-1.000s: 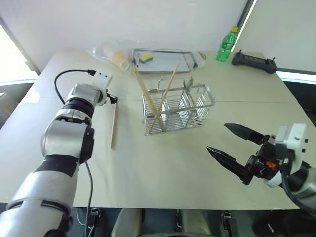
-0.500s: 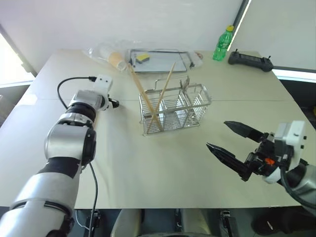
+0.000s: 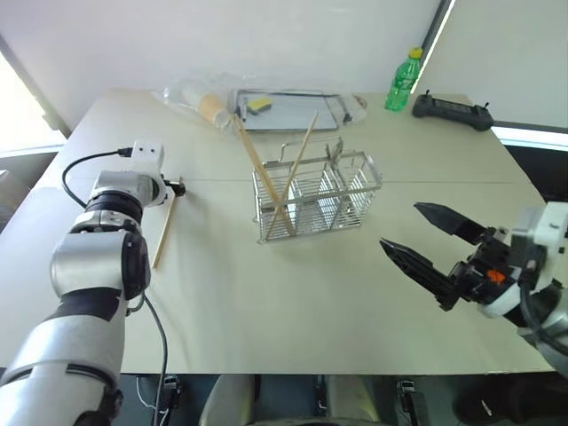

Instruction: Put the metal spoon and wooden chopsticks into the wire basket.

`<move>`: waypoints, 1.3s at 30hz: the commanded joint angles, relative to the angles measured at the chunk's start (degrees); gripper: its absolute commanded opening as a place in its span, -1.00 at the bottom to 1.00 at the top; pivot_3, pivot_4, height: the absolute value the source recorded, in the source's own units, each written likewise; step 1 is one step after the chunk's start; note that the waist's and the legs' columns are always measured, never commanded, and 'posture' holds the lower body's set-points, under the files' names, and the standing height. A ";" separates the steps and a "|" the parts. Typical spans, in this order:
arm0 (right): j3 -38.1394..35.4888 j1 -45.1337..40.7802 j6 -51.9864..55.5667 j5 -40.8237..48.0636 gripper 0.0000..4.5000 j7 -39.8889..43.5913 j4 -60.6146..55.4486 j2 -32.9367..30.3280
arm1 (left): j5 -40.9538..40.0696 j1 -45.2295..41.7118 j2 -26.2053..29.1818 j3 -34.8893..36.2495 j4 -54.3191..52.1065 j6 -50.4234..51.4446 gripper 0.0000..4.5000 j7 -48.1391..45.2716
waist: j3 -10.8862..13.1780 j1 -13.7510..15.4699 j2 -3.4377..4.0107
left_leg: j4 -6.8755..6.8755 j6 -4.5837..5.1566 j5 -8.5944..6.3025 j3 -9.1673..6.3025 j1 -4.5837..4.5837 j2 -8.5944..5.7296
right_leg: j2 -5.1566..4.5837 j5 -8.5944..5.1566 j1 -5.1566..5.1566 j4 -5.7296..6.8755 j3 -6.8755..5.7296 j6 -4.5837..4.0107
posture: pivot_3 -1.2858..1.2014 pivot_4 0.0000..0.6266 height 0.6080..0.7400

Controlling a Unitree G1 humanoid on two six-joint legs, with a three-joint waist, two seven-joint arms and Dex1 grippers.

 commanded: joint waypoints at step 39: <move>-8.65 12.66 1.75 2.49 1.00 11.90 -1.53 -5.55 | -23.65 -19.57 2.28 18.47 -18.95 -18.05 -0.96 -17.57 | 0.07 -0.58 -0.10 | -0.18 -0.03 -0.01 0.12 -0.05 0.01 | -0.07 0.01 -0.07 -0.15 0.02 0.02 | 0.03 -0.52 0.52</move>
